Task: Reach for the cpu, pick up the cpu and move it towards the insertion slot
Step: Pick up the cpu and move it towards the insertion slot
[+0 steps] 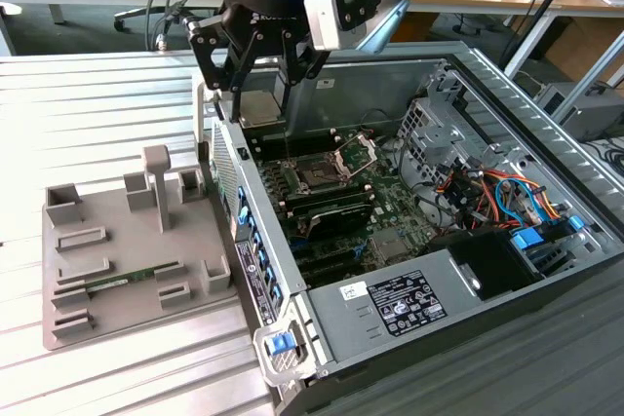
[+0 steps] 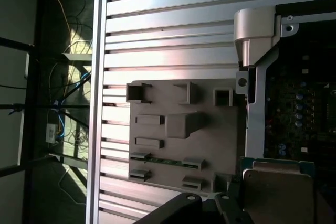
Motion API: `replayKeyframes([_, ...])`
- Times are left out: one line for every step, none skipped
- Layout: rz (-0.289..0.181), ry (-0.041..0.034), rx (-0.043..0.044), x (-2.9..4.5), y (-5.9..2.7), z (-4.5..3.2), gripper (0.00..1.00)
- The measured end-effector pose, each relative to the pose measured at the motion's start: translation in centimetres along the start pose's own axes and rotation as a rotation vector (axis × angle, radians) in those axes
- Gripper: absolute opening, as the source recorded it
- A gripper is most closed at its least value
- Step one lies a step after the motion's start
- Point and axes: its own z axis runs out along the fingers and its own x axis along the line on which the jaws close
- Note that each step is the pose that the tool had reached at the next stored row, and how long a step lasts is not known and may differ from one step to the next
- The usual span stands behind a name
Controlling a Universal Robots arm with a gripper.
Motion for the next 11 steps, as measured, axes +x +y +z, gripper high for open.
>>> replayKeyframes([0.0,0.0,0.0,-0.07,-0.01,0.0,0.55])
replayKeyframes([0.0,0.0,0.0001,-0.14,-0.01,0.0,0.55])
replayKeyframes([0.0,0.0,0.0,-0.25,-0.02,0.0,0.55])
replayKeyframes([0.0,0.0,0.0,-0.37,-0.03,0.0,0.55])
replayKeyframes([0.0,0.0,0.0,-0.47,-0.03,0.0,0.55])
replayKeyframes([0.0,0.0,0.0,-0.55,-0.04,0.0,0.55])
replayKeyframes([0.0,0.0,-0.0001,-0.61,-0.04,0.0,0.55])
replayKeyframes([0.0,0.0001,0.0,-0.67,-0.05,0.0,0.55])
replayKeyframes([0.0,0.0,0.0,-0.73,-0.05,0.0,0.55])
replayKeyframes([0.0,0.0,0.0,-0.82,-0.05,0.0,0.55])
replayKeyframes([0.0,0.0,0.0,-0.91,-0.06,0.0,0.55])
